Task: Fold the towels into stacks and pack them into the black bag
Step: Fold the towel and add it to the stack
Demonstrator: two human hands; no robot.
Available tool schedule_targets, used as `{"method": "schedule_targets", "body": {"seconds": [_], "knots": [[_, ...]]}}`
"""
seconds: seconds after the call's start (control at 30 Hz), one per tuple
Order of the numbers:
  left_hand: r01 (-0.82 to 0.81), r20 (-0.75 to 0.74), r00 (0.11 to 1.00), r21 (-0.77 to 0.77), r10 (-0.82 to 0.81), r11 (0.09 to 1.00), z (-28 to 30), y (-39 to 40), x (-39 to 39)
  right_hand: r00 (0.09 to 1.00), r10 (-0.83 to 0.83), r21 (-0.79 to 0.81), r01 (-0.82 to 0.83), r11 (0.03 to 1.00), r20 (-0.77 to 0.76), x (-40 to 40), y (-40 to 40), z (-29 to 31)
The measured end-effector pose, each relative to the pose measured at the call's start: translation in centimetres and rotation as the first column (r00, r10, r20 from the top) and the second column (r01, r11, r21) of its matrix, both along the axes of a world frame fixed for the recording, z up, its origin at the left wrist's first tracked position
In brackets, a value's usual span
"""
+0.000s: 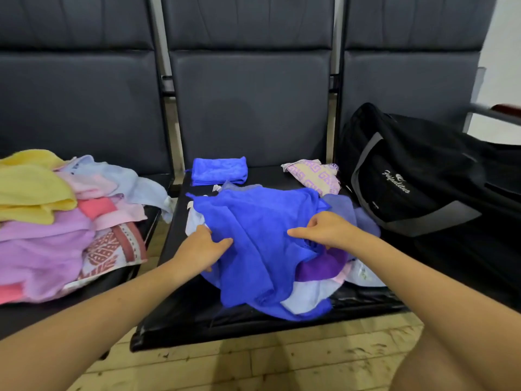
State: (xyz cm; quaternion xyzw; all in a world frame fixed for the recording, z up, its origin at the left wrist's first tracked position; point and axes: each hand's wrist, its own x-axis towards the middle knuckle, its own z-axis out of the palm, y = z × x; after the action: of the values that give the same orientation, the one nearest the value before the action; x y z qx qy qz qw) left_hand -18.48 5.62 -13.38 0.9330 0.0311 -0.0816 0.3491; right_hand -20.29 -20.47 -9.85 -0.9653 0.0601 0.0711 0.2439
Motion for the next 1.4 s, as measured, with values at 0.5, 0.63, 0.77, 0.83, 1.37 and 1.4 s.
{"method": "schedule_targets", "body": {"seconds": [0.5, 0.63, 0.77, 0.83, 1.37, 1.4], "knots": [[-0.109, -0.276, 0.960, -0.493, -0.037, 0.863, 1.1, -0.5, -2.9, 0.947, -0.303, 0.850, 0.245, 0.466, -0.107, -1.1, -1.6, 0.6], [-0.320, -0.253, 0.947, -0.821, 0.200, 0.474, 1.9, -0.9, -2.5, 0.872, -0.488, 0.895, 0.248, 0.370, -0.039, -0.6, -3.5, 1.5], [-0.284, -0.098, 0.926, -0.817, 0.364, 0.502, 3.6, -0.2, -2.6, 0.800, -0.595, 0.856, 0.252, 0.452, 0.079, -0.9, -6.1, 2.8], [-0.234, -0.018, 0.932, -0.795, 0.363, 0.560, 3.9, 0.2, -2.8, 0.842, -0.539, 0.858, 0.262, 0.441, 0.020, -1.6, -7.1, 3.2], [0.141, 0.367, 0.877, 0.418, -0.309, 0.897, 1.2, 2.1, -5.2, 0.915, -0.135, 0.160, 0.079, 0.984, 0.381, -3.5, -7.0, 0.4], [0.190, 0.458, 0.814, 0.370, -0.356, 0.909, 1.5, 1.8, -5.4, 0.901, -0.084, 0.193, 0.000, 0.981, 0.425, -4.0, -6.2, 0.6]]}}
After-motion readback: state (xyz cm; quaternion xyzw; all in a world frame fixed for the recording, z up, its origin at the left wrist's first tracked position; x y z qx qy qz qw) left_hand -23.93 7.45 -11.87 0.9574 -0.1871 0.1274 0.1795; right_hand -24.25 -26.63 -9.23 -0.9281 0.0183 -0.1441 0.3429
